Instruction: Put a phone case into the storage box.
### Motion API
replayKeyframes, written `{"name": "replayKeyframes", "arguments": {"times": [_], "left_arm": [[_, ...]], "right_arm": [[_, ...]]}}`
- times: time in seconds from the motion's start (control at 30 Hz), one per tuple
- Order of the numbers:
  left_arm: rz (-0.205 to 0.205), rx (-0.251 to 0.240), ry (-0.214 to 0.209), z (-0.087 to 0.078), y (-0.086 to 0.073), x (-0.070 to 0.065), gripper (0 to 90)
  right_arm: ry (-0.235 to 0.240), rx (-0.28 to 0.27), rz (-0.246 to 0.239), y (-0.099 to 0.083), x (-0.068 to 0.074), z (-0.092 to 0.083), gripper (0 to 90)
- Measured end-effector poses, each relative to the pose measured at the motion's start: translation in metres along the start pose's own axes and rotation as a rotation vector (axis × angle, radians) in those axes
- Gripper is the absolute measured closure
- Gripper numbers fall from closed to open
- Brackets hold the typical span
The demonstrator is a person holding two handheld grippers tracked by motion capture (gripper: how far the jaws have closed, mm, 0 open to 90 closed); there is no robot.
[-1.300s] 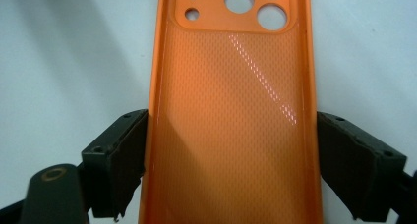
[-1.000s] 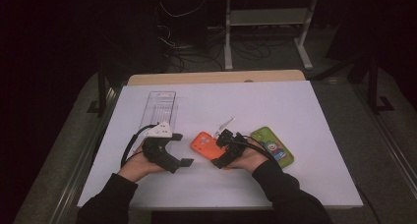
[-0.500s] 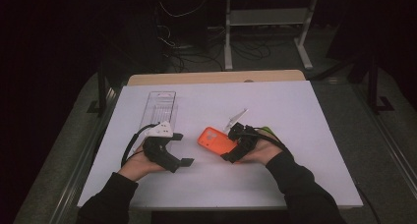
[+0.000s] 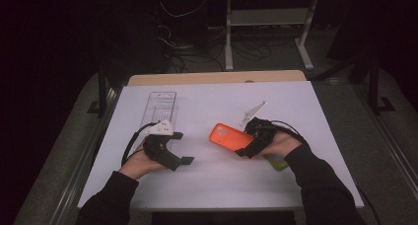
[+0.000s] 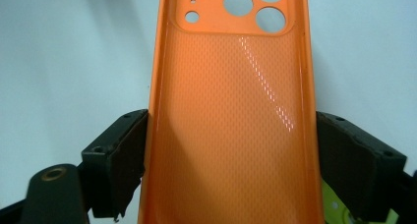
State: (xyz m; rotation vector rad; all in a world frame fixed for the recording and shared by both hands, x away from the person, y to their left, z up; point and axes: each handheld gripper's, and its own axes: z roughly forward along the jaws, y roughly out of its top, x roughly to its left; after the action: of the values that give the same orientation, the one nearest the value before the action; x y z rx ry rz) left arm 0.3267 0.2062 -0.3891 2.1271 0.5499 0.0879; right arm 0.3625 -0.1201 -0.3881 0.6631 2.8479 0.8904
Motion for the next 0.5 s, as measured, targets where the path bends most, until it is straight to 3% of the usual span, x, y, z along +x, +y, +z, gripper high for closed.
{"name": "replayKeyframes", "arguments": {"times": [0.33,0.5], "left_arm": [[0.045,-0.002,-0.010,-0.006,0.014,0.005,0.0],[0.104,0.043,-0.029,-0.004,0.025,0.002,0.0]], "right_arm": [[0.057,-0.014,-0.077,-0.003,-0.005,-0.007,15.6],[0.071,-0.012,-0.116,0.000,-0.002,-0.012,15.6]]}}
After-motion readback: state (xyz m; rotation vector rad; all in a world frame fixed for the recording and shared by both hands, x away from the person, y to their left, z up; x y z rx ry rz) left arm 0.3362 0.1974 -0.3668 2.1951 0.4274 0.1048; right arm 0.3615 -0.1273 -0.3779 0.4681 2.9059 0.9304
